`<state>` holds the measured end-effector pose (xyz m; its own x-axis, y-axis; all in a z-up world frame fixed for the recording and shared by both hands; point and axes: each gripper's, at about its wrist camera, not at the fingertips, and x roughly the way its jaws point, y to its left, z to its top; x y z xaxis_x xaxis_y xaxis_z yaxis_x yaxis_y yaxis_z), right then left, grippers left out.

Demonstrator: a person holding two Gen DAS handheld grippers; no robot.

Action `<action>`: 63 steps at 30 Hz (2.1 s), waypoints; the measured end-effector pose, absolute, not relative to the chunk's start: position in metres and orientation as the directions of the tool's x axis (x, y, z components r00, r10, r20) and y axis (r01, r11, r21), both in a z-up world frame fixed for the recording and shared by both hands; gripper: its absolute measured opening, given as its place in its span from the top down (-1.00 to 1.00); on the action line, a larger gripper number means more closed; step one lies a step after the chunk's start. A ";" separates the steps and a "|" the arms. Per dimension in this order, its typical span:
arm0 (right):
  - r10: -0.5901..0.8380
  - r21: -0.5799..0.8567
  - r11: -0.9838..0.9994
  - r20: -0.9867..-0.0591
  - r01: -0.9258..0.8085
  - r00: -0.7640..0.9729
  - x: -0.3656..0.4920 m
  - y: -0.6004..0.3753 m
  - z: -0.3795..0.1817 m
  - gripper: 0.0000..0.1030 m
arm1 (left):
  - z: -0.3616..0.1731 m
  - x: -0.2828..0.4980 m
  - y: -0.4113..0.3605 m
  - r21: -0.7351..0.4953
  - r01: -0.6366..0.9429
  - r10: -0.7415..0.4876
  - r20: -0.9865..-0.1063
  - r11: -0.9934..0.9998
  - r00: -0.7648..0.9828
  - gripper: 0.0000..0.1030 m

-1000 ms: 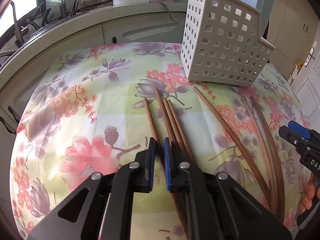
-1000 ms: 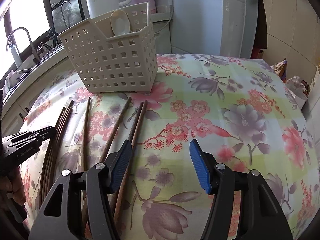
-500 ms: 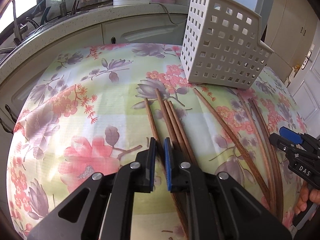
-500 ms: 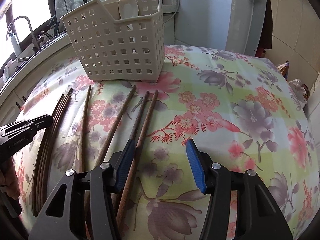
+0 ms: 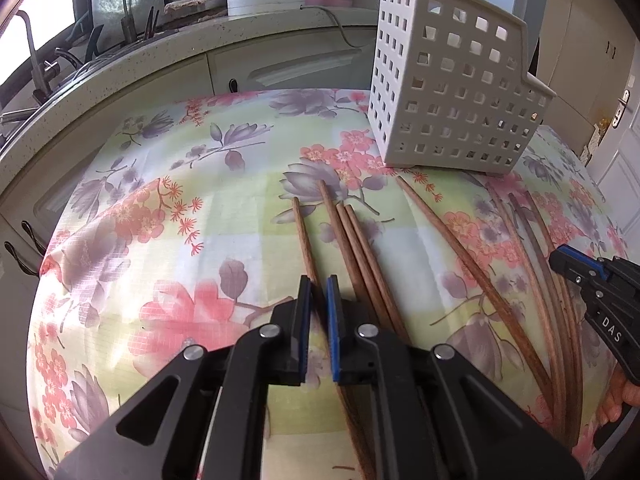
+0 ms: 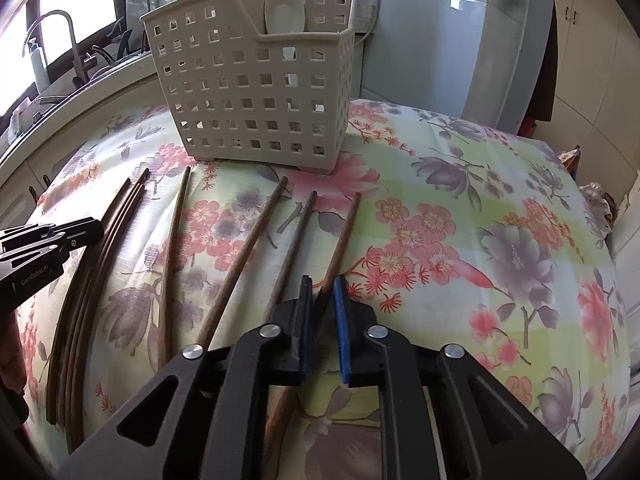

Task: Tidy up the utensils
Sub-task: 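Grasp one brown chopstick with the left tool while the right tool grasps another chopstick, then lift both chopsticks upright and lower them into the basket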

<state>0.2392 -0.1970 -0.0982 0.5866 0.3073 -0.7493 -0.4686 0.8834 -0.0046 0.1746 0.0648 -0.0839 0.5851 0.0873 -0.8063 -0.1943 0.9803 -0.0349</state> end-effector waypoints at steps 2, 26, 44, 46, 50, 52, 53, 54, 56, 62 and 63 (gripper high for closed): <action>0.317 0.011 0.885 -0.747 -0.466 0.584 0.240 -0.200 -0.096 0.84 | -0.081 0.172 0.069 -0.061 -0.200 0.073 -0.798 0.978 0.598 0.86; 0.396 0.057 0.901 -0.516 -0.431 0.759 0.204 -0.253 0.029 0.86 | 0.045 0.128 0.074 -0.119 -0.173 0.078 -0.560 0.978 0.825 0.88; 0.421 0.070 0.894 -0.472 -0.443 0.775 0.204 -0.259 0.055 0.87 | 0.086 0.129 0.076 -0.099 -0.171 0.100 -0.498 0.980 0.862 0.89; 0.431 0.073 0.889 -0.468 -0.453 0.771 0.208 -0.258 0.061 0.87 | 0.095 0.133 0.077 -0.094 -0.170 0.104 -0.485 0.981 0.869 0.89; 0.449 0.063 0.879 -0.445 -0.473 0.775 0.218 -0.253 0.081 0.87 | 0.122 0.144 0.078 -0.081 -0.149 0.097 -0.449 0.986 0.888 0.89; 0.457 0.055 0.874 -0.433 -0.483 0.777 0.225 -0.248 0.094 0.87 | 0.136 0.152 0.078 -0.076 -0.135 0.090 -0.433 0.988 0.897 0.89; 0.460 0.049 0.872 -0.426 -0.488 0.779 0.228 -0.246 0.100 0.87 | 0.143 0.155 0.077 -0.068 -0.134 0.092 -0.423 0.989 0.901 0.89; 0.468 0.049 0.867 -0.419 -0.495 0.778 0.232 -0.244 0.108 0.87 | 0.151 0.159 0.075 -0.061 -0.127 0.091 -0.411 0.990 0.907 0.89; 0.475 0.038 0.863 -0.402 -0.504 0.783 0.237 -0.238 0.122 0.87 | 0.164 0.167 0.073 -0.060 -0.109 0.076 -0.396 0.992 0.915 0.89; 0.504 0.033 0.849 -0.345 -0.527 0.791 0.255 -0.223 0.162 0.87 | 0.203 0.191 0.063 -0.048 -0.063 0.043 -0.344 0.997 0.938 0.88; 0.508 0.034 0.848 -0.340 -0.529 0.792 0.257 -0.221 0.166 0.87 | 0.209 0.195 0.060 -0.045 -0.056 0.038 -0.334 0.997 0.942 0.89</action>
